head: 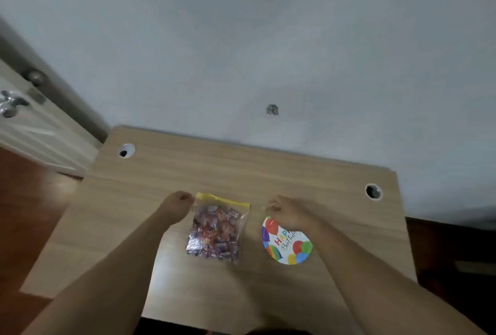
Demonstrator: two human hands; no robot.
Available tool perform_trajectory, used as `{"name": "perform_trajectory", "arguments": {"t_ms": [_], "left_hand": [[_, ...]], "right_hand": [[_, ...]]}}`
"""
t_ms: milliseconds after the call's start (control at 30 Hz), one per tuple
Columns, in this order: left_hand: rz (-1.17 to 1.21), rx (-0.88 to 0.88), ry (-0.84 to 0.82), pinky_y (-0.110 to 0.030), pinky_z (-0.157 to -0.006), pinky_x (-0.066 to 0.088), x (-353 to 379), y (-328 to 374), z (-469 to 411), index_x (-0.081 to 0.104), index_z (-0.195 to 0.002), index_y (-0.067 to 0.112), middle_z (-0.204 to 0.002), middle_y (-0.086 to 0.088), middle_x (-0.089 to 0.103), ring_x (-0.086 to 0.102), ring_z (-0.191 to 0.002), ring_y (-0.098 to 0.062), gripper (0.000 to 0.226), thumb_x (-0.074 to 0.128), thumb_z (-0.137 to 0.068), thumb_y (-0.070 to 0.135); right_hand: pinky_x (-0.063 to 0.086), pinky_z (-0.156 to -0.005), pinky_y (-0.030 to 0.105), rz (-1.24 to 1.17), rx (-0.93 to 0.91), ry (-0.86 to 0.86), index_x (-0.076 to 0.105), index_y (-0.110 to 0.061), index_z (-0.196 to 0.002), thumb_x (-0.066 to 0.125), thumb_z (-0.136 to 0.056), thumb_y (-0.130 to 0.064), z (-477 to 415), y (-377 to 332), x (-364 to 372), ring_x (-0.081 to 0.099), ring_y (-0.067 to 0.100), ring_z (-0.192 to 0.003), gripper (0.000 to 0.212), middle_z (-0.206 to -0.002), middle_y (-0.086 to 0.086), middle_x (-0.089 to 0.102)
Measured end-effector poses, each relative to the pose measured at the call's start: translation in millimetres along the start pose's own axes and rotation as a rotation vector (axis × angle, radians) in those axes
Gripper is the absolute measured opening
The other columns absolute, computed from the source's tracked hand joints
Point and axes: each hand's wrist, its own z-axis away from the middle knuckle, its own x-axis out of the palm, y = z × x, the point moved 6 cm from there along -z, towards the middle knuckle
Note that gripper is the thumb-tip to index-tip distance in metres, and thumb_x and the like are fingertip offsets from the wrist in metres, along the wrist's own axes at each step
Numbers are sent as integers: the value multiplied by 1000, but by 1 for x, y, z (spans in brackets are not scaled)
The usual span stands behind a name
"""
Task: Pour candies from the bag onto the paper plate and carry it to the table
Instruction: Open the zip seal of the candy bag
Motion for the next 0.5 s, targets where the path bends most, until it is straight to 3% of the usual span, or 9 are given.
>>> {"name": "perform_trajectory", "arguments": {"t_ms": [67,133,233,333,400,500], "left_hand": [[9,-142,-75,-27,-59,38,15,-17,0,68,-116,-3,-79,-8,56,47,-64,-21,42,62,-104,37],[-44,-193,-138,-26,-55,37,31,-23,12,63,-107,0,-89,-13,60,50,-67,-21,45,61,-104,45],[7,-226,-89,-24,-49,44,46,-37,14,67,-81,2,-75,-14,66,57,-60,-22,34,65,-101,30],[108,-249,-40,-33,-65,51,59,-49,14,76,-83,1,-75,-13,71,67,-72,-30,32,71,-95,30],[204,-250,-14,-32,-70,50,67,-51,18,72,-88,12,-85,-11,72,67,-81,-30,18,75,-94,29],[344,-255,-36,-32,-71,55,74,-50,22,69,-87,19,-88,-11,74,68,-76,-25,9,72,-92,12]], "right_hand": [[47,-107,32,-32,24,-61,49,-14,-157,53,-108,-42,-4,-1,21,58,24,-140,56,-157,5,58],[45,-109,31,-20,48,-110,47,-14,-158,50,-109,-39,-4,2,44,58,24,-141,55,-157,4,58],[44,-115,35,-28,66,-130,46,-16,-159,51,-109,-40,-10,6,63,59,25,-141,56,-156,5,59],[43,-120,38,-38,55,-133,45,-16,-160,53,-108,-42,-15,9,71,56,24,-144,59,-162,6,54],[43,-118,35,-51,33,-110,45,-15,-159,54,-109,-39,-15,7,68,57,23,-144,56,-161,5,55],[42,-107,26,-64,-23,-78,46,-19,-160,53,-111,-36,-13,2,58,56,21,-144,52,-162,0,54]]}}
